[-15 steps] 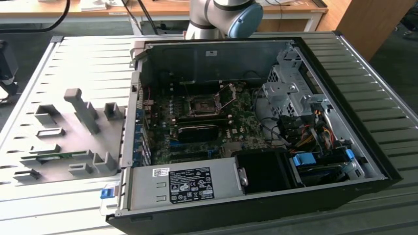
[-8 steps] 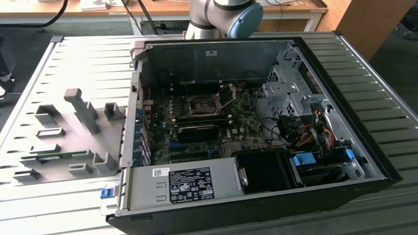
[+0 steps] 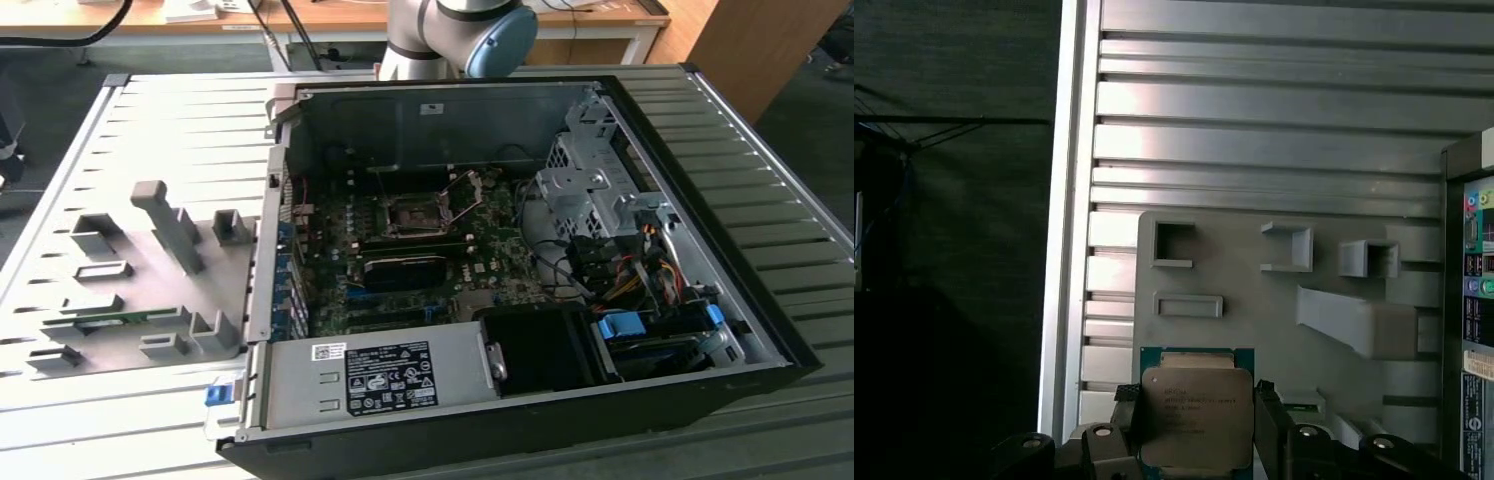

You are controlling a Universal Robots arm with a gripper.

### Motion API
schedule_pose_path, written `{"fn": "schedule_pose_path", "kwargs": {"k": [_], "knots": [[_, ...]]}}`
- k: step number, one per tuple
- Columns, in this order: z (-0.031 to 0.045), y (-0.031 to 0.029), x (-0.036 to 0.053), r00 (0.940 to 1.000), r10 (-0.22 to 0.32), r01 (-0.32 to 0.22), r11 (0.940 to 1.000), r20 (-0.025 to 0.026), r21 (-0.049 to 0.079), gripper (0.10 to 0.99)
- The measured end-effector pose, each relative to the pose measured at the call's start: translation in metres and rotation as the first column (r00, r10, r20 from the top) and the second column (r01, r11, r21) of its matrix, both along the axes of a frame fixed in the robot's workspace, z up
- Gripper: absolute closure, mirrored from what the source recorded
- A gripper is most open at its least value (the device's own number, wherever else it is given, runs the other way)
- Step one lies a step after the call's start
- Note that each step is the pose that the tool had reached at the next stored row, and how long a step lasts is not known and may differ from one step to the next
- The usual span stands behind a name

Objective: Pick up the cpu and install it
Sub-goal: 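Pick up the cpu and move it towards the insertion slot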

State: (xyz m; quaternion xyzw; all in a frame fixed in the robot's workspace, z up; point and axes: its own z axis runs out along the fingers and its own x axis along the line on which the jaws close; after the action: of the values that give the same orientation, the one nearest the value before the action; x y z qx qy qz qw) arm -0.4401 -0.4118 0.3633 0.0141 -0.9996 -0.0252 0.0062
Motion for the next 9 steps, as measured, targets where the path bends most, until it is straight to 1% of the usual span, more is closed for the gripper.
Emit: {"fn": "schedule_pose_path", "kwargs": {"k": [9], "knots": [[0.0088, 0.0, 0.0, 1.0, 0.0, 0.0, 1.0, -0.0001, 0.0, 0.545]]}}
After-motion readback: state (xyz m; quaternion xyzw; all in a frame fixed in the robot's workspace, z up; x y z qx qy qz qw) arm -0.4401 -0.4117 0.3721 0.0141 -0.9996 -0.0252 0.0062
